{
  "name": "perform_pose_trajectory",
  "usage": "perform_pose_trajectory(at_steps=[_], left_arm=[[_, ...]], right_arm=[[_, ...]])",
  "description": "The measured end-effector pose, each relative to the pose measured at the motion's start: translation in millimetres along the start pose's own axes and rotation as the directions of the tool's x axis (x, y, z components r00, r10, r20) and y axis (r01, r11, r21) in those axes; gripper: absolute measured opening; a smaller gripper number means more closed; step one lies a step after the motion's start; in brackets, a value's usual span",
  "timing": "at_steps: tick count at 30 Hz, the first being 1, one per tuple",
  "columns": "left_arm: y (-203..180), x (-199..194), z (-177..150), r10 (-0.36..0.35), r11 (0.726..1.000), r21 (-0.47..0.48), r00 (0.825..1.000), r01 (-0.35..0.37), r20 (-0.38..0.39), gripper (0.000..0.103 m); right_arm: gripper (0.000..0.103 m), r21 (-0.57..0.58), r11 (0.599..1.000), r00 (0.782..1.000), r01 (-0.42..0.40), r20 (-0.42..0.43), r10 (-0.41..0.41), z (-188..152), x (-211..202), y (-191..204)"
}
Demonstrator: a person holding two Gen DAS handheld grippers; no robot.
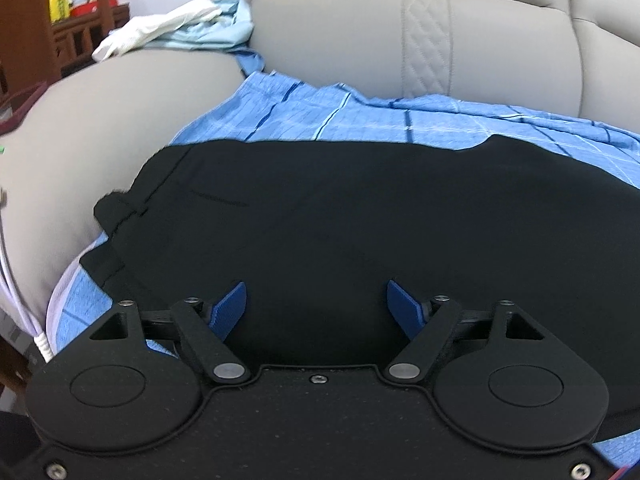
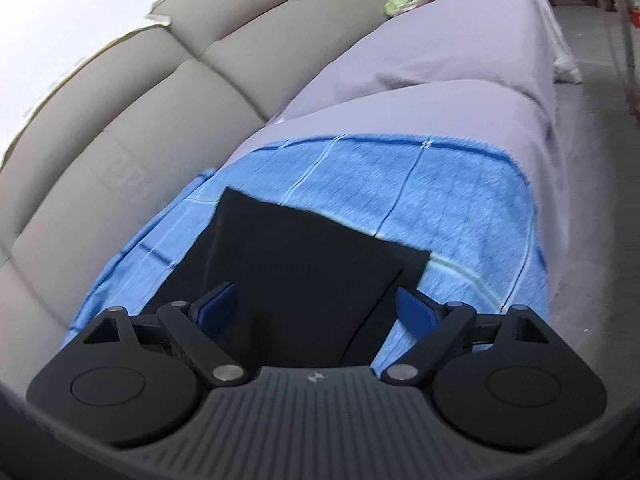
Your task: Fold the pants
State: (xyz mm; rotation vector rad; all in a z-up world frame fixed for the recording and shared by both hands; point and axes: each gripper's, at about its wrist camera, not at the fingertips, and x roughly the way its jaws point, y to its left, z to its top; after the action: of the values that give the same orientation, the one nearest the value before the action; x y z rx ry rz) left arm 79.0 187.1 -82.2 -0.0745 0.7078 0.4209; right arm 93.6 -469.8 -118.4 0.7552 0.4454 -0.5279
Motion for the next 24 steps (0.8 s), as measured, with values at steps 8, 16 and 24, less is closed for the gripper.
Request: perform_pose_trajectory(at_steps=[8,16,24], left_arm=[[13,7,-1,-0.021,0.997,-0.073,1.000,0.020,-0.020,0.087],[16,8,-1,-0.034,0.997,-0.072,0.999,0.034,-0.011,0.090],[21,8,-6,-0.061,0.996,-0.065,0.998,0.062,0.010,0.091]], right_arm=[[0.079,-0.091,0.996,1.000,-0.026,0.007,0.026,0,4,7],[0.005,-0.012,0.999,0.998,-0.046,-0.038,0.046,6,13,0],[0.051,-0.069,0.984,0.985,0.163,0.074,-0.158,17,-9,6]])
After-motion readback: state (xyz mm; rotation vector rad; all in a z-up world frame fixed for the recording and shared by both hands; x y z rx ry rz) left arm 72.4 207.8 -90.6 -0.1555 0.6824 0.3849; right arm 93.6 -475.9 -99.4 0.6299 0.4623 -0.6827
